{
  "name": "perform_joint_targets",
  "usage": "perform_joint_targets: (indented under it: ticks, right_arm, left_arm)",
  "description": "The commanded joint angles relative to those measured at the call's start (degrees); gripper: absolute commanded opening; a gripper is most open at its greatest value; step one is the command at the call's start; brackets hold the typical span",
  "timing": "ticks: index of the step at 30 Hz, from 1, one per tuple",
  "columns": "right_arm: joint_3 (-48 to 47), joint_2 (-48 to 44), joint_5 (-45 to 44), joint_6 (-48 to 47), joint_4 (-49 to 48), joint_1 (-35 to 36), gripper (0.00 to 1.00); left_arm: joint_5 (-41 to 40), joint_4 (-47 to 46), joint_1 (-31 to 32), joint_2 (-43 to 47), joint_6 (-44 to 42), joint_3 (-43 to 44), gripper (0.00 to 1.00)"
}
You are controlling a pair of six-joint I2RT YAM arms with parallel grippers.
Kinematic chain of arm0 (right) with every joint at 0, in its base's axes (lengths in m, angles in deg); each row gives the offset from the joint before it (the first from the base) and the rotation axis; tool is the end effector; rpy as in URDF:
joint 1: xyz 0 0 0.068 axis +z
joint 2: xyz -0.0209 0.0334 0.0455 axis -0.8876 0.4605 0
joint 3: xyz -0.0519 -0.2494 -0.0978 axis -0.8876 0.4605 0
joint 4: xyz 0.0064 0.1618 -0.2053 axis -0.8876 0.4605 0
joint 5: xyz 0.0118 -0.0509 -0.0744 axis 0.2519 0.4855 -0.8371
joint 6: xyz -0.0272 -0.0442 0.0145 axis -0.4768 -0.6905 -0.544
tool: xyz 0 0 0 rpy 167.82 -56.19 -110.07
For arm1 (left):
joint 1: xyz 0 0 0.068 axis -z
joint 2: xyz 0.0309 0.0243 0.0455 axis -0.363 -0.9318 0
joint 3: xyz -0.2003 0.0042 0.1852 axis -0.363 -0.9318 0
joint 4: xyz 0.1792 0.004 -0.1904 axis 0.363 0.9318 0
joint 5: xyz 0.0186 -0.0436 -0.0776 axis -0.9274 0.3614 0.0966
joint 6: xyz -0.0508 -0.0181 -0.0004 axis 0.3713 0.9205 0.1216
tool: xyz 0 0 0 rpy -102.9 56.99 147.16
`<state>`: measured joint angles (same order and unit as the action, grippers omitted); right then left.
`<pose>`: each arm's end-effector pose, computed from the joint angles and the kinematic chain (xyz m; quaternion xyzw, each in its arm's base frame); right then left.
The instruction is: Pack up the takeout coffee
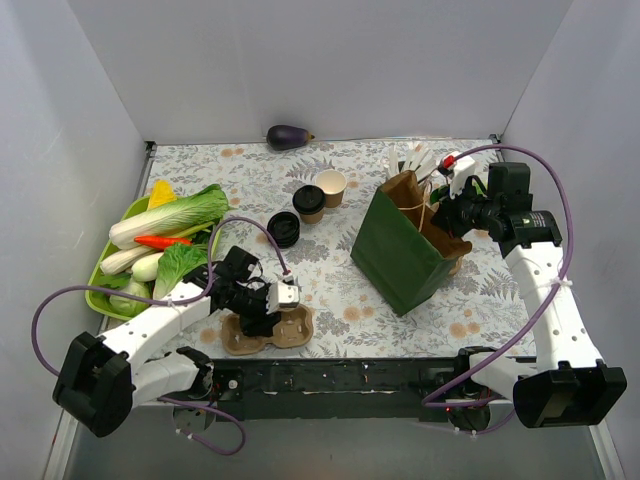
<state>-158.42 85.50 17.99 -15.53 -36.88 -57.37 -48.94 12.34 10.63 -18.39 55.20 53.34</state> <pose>0.2253 0.0352 0.3661 -0.2790 0.8350 0.1301 0.4560 0.1379 -0.1094 0.1884 0.3639 0.8739 -0.3126 0.0789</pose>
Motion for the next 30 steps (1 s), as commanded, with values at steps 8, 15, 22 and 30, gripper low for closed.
perform_joint_targets:
  ticks: [8, 15, 22, 30]
  right_arm:
    - [-1.5, 1.8, 1.0, 0.7, -0.8, -0.3, 0.01]
    - [-1.7, 1.9, 1.2, 0.9, -1.0, -0.3, 0.01]
    - [-2.2, 1.8, 1.1, 1.0, -0.8, -0.4, 0.01]
    - [-9.1, 3.9, 2.4, 0.0, 2.4, -0.4, 0.01]
  left_arm:
    - [-1.8, -2.1, 0.9, 2.0, 0.0, -1.3, 0.44]
    - [-2.6, -3.0, 2.3, 2.1, -0.2, -2.0, 0.43]
    - [-3.2, -3.1, 3.3, 1.3, -1.7, -1.9, 0.4]
    - [-2.5, -0.7, 4.0, 2.5, -1.5, 1.3, 0.26]
